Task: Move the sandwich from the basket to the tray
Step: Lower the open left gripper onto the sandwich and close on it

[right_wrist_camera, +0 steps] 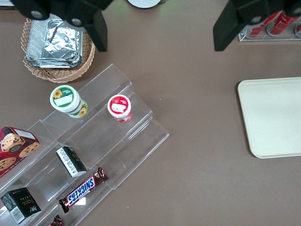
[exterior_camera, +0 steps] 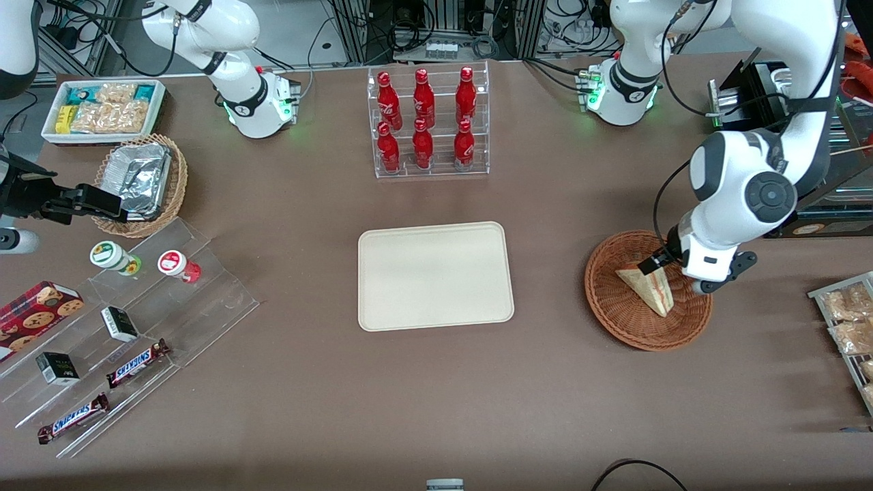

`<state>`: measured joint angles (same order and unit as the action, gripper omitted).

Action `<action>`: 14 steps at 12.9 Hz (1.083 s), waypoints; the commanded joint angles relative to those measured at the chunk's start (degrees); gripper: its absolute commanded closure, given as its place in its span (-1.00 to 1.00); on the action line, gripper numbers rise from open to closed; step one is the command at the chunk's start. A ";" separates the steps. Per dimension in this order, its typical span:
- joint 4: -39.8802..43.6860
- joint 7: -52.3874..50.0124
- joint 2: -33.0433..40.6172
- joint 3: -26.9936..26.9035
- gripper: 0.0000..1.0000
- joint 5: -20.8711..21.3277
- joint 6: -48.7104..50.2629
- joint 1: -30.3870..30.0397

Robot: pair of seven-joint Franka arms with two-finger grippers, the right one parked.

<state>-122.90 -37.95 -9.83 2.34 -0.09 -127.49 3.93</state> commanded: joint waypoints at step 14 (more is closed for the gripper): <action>-1.37 -1.51 -5.45 -0.32 -1.00 -0.09 -10.75 0.02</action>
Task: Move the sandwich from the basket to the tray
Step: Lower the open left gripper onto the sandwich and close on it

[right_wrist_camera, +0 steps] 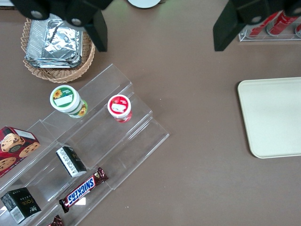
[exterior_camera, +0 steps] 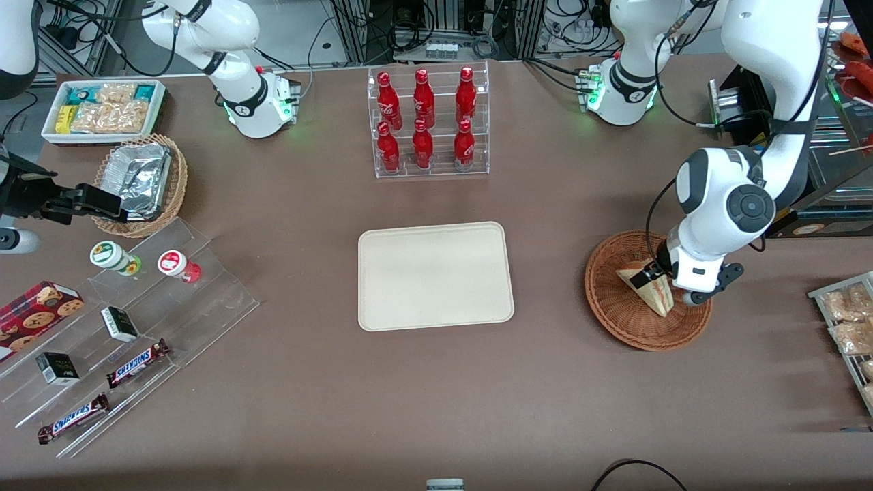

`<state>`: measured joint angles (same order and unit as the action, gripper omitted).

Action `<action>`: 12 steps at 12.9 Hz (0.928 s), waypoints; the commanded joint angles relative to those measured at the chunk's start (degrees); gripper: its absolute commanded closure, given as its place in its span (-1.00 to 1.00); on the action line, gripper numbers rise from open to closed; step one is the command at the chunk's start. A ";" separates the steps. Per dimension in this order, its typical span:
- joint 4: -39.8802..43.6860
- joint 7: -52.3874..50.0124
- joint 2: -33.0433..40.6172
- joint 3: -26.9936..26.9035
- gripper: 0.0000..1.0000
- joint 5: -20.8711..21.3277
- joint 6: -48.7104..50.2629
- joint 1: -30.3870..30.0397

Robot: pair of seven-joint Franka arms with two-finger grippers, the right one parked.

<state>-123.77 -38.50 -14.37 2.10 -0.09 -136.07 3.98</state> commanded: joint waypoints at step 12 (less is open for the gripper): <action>-1.83 -0.96 -1.89 -0.25 1.00 -0.09 -2.71 -0.38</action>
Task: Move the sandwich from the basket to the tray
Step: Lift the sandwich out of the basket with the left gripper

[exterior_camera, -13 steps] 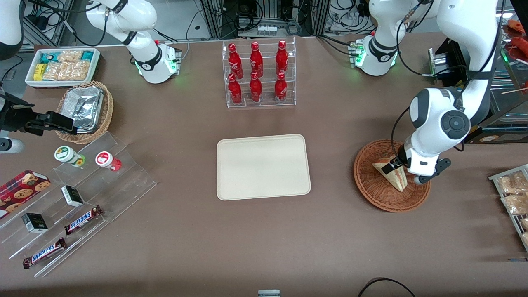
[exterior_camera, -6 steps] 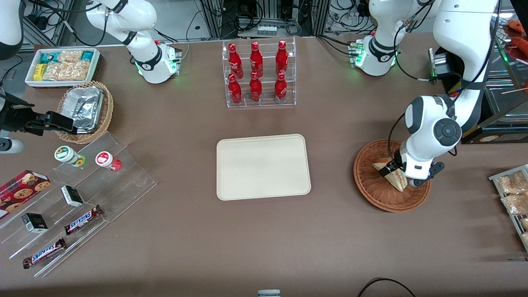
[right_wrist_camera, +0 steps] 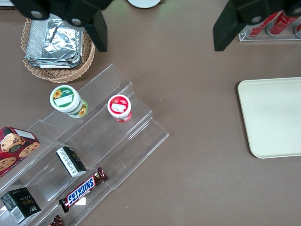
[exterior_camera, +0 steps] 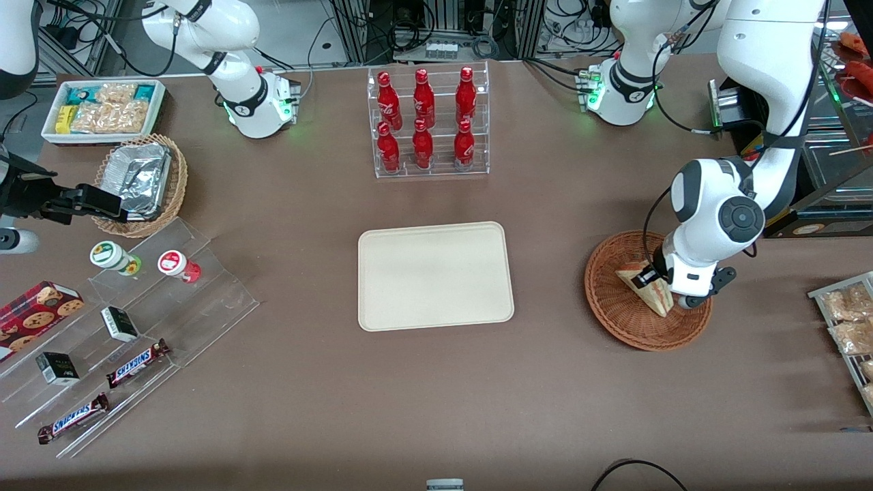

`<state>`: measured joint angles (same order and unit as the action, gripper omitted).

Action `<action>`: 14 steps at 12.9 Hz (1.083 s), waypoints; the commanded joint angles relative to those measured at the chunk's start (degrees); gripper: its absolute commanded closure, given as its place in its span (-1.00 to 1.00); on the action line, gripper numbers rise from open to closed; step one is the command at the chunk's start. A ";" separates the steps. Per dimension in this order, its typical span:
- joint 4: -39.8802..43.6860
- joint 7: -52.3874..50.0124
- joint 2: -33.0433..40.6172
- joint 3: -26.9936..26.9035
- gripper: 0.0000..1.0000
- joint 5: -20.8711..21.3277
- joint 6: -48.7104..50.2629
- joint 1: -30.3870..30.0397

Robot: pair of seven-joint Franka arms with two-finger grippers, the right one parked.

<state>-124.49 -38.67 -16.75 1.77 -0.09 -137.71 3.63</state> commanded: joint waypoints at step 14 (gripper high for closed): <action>9.88 0.35 4.45 0.69 1.00 0.17 16.85 1.63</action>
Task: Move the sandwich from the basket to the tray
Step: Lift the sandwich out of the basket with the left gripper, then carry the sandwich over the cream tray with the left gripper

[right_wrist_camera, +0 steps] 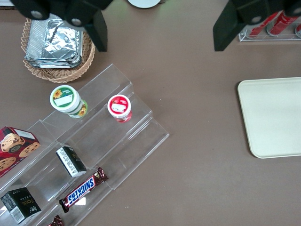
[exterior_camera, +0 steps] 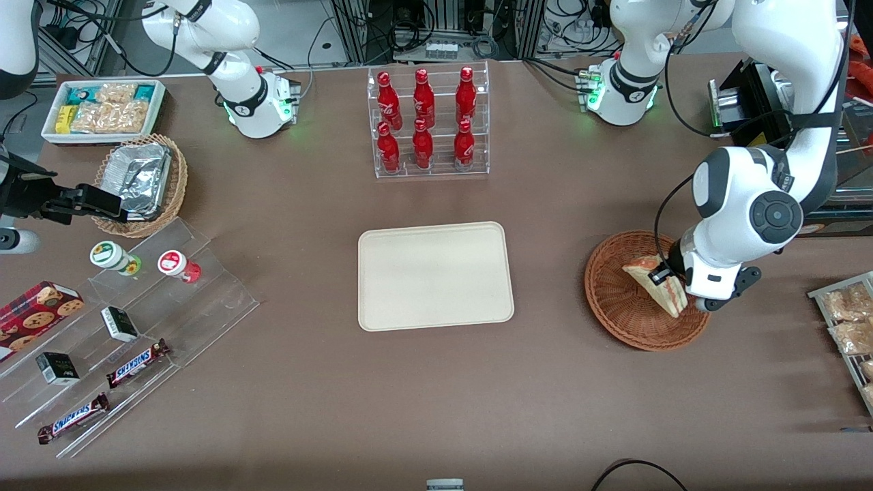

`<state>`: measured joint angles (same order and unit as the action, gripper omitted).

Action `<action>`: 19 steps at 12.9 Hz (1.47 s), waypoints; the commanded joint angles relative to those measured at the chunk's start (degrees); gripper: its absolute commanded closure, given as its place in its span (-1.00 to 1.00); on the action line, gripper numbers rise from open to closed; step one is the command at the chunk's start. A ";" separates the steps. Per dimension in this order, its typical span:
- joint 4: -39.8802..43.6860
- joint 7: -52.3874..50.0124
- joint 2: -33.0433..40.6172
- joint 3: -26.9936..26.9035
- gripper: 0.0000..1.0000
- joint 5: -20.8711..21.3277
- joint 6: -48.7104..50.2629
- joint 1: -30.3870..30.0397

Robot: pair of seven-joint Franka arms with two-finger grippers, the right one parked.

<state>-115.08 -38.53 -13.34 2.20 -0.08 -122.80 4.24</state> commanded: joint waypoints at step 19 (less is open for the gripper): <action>27.61 -16.64 -22.05 17.49 1.00 5.58 8.36 23.95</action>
<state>-95.04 -50.76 -29.41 20.20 1.22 -115.97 24.96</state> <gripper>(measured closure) 0.850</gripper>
